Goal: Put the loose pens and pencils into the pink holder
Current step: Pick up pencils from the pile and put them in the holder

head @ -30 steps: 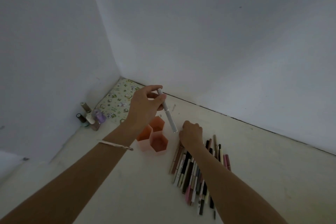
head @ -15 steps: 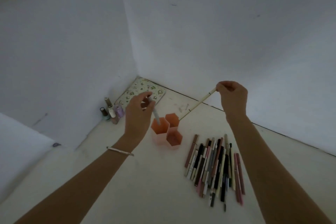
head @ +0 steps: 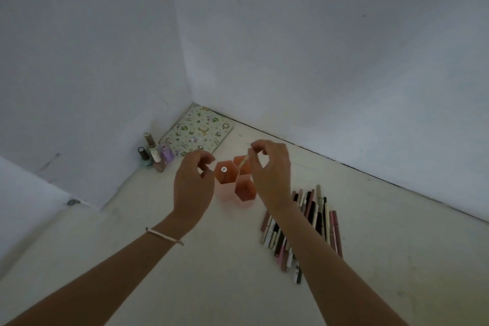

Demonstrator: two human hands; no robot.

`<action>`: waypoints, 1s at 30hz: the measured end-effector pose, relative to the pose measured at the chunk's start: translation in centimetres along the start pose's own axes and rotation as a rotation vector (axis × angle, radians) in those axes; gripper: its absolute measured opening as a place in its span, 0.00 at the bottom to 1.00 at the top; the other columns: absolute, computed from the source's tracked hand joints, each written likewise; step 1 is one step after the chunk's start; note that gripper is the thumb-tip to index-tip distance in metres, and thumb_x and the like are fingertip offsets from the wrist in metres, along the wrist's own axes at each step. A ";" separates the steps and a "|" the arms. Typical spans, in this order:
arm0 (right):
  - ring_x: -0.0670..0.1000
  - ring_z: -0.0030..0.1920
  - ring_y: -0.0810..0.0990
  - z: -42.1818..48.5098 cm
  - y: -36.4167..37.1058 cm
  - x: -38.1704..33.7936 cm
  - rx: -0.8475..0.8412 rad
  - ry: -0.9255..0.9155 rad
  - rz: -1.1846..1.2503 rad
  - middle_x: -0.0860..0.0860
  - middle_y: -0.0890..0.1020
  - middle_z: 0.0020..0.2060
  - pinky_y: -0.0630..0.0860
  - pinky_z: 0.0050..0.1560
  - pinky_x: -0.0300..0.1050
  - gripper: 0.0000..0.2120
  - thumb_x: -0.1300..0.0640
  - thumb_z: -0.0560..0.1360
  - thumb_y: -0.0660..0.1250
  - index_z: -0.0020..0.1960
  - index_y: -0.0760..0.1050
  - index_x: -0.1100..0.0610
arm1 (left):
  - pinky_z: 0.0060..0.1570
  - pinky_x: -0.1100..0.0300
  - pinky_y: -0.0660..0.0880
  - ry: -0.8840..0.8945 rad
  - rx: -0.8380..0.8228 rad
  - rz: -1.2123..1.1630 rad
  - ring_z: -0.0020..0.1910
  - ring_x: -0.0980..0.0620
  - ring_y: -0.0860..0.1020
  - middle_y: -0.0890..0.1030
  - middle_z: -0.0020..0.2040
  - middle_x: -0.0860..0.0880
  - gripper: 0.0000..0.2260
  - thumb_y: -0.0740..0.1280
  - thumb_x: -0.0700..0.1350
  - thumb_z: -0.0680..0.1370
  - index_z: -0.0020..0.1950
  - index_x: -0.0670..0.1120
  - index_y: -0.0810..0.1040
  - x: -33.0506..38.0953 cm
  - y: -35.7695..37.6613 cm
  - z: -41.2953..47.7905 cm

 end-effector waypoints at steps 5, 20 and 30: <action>0.47 0.46 0.76 -0.8 -0.2 0.9 -0.134 -0.071 -0.114 0.47 0.82 0.43 0.70 0.56 0.41 0.14 0.62 0.75 0.65 0.59 0.78 0.55 | 0.32 0.67 0.71 0.174 -0.234 -0.053 0.33 0.56 0.73 0.73 0.36 0.53 0.08 0.64 0.38 0.74 0.39 0.49 0.70 4.0 3.7 -3.4; 0.49 0.43 0.77 -0.9 -9.9 10.8 -0.013 0.318 -0.112 0.50 0.82 0.43 0.77 0.50 0.50 0.14 0.66 0.74 0.63 0.56 0.78 0.54 | 0.53 0.55 0.76 0.197 -0.630 0.767 0.56 0.44 0.79 0.79 0.56 0.43 0.12 0.58 0.32 0.77 0.58 0.40 0.75 3.2 21.7 -4.0; 0.48 0.37 0.79 -1.2 -7.6 13.9 -0.134 0.419 -0.127 0.48 0.81 0.39 0.79 0.43 0.49 0.11 0.62 0.76 0.62 0.56 0.78 0.54 | 0.50 0.56 0.79 0.113 -0.515 0.473 0.48 0.48 0.81 0.82 0.48 0.46 0.05 0.67 0.39 0.76 0.51 0.43 0.79 5.7 19.2 1.5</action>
Point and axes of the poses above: each hand's wrist, its own z-axis towards the middle knuckle, its own y-axis out of the palm, x = y × z, the point moved 6 cm from there along z, towards the middle knuckle
